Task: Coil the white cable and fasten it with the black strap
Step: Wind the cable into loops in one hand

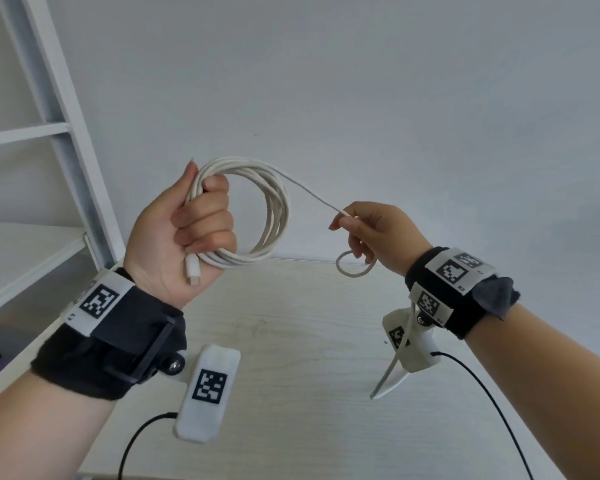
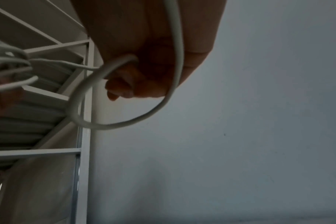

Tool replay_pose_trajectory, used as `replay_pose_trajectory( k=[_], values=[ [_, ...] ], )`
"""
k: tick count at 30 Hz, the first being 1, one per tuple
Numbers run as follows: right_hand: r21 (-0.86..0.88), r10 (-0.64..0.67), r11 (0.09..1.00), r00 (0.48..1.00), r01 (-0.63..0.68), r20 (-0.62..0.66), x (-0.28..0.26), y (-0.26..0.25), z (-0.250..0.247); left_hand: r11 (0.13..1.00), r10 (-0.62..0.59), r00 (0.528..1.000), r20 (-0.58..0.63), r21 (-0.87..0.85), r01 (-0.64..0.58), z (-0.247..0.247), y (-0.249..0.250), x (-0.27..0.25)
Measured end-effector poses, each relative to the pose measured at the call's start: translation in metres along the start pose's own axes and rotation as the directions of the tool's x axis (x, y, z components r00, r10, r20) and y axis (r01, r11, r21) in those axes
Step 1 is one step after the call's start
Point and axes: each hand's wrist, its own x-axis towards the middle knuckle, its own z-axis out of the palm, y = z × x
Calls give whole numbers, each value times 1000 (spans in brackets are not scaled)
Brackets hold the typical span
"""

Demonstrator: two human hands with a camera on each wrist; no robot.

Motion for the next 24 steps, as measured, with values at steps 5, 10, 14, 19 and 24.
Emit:
replay_pose_trajectory(
  k=[5,10,14,19,24],
  values=[
    [29,97,995,994,-99,59,-9,9,13,989,127,992,-19,-77,-128,1,-1,5],
    [370,315,841,914,-393,256,-18,3,17,921,383,894,-235,20,-389,-2,-3,11],
    [521,309,711,875,-473,372,-21,-3,13,865,483,809,-335,41,-499,-3,5,10],
    [259,248,904,912,-339,328,-27,-11,15,833,550,754,-359,166,-528,-1,8,13],
    [97,132,978,907,-185,399,-37,-28,26,807,591,722,-360,261,-530,0,8,20]
  ],
)
